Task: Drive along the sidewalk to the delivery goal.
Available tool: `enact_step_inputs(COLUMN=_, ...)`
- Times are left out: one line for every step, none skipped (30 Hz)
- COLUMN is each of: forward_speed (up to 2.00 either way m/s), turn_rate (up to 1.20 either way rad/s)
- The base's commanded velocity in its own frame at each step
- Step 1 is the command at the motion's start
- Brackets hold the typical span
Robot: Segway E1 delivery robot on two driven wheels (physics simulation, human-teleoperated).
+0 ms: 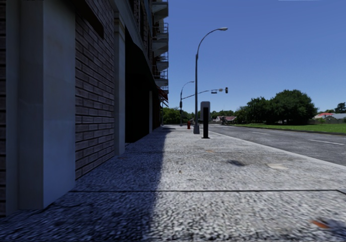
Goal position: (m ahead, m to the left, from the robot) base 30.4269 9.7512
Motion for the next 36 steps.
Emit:
enact_step_inputs(forward_speed=2.00, turn_rate=0.00)
enact_step_inputs(forward_speed=2.00, turn_rate=0.00)
enact_step_inputs(forward_speed=2.00, turn_rate=0.00)
enact_step_inputs(forward_speed=2.00, turn_rate=0.00)
enact_step_inputs(forward_speed=2.00, turn_rate=0.00)
enact_step_inputs(forward_speed=2.00, turn_rate=0.00)
enact_step_inputs(forward_speed=2.00, turn_rate=0.00)
enact_step_inputs(forward_speed=2.00, turn_rate=0.00)
enact_step_inputs(forward_speed=2.00, turn_rate=0.00)
enact_step_inputs(forward_speed=2.00, turn_rate=0.00)
enact_step_inputs(forward_speed=2.00, turn_rate=0.00)
enact_step_inputs(forward_speed=2.00, turn_rate=0.00)
enact_step_inputs(forward_speed=2.00, turn_rate=0.00)
enact_step_inputs(forward_speed=2.00, turn_rate=0.00)
enact_step_inputs(forward_speed=2.00, turn_rate=0.00)
enact_step_inputs(forward_speed=2.00, turn_rate=0.00)
enact_step_inputs(forward_speed=2.00, turn_rate=0.00)
enact_step_inputs(forward_speed=2.00, turn_rate=0.00)
enact_step_inputs(forward_speed=2.00, turn_rate=0.00)
enact_step_inputs(forward_speed=2.00, turn_rate=0.00)
enact_step_inputs(forward_speed=2.00, turn_rate=0.00)
enact_step_inputs(forward_speed=2.00, turn_rate=0.00)
enact_step_inputs(forward_speed=2.00, turn_rate=0.00)
enact_step_inputs(forward_speed=2.00, turn_rate=0.00)
enact_step_inputs(forward_speed=2.00, turn_rate=0.00)
enact_step_inputs(forward_speed=2.00, turn_rate=0.00)
enact_step_inputs(forward_speed=2.00, turn_rate=0.00)
enact_step_inputs(forward_speed=2.00, turn_rate=0.00)
enact_step_inputs(forward_speed=2.00, turn_rate=0.00)
enact_step_inputs(forward_speed=2.00, turn_rate=0.00)
enact_step_inputs(forward_speed=2.00, turn_rate=0.00)
enact_step_inputs(forward_speed=2.00, turn_rate=0.00)
enact_step_inputs(forward_speed=2.00, turn_rate=0.00)
enact_step_inputs(forward_speed=2.00, turn_rate=0.00)
enact_step_inputs(forward_speed=2.00, turn_rate=0.00)
enact_step_inputs(forward_speed=2.00, turn_rate=0.00)
